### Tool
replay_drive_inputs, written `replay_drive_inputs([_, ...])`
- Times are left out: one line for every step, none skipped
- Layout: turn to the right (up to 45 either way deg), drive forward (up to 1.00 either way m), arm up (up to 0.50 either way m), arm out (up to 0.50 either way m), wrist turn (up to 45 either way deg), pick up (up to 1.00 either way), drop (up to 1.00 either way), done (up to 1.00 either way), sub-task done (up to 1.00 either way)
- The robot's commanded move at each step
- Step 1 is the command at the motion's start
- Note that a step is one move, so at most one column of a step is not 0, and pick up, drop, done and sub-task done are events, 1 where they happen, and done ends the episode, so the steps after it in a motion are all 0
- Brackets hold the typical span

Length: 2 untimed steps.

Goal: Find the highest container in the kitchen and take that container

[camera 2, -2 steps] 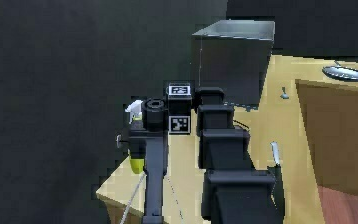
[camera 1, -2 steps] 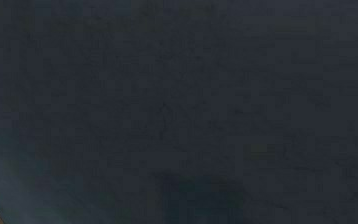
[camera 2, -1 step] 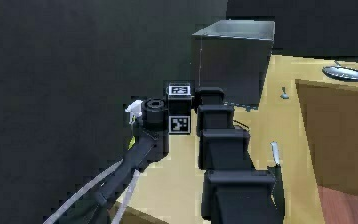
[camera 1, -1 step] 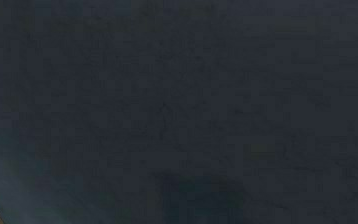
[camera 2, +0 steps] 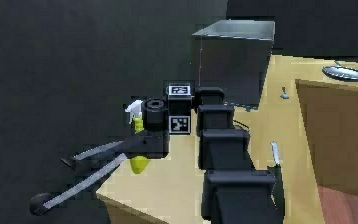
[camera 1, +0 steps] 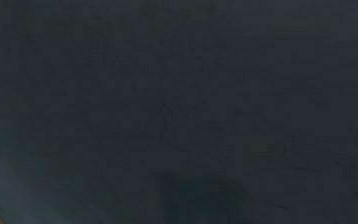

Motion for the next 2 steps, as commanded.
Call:
replay_drive_inputs([0.0, 0.00, 0.00, 0.00, 45.0, 0.00, 0.00, 0.00, 0.00])
replay_drive_inputs([0.0, 0.00, 0.00, 0.00, 15.0, 0.00, 0.00, 0.00, 0.00])
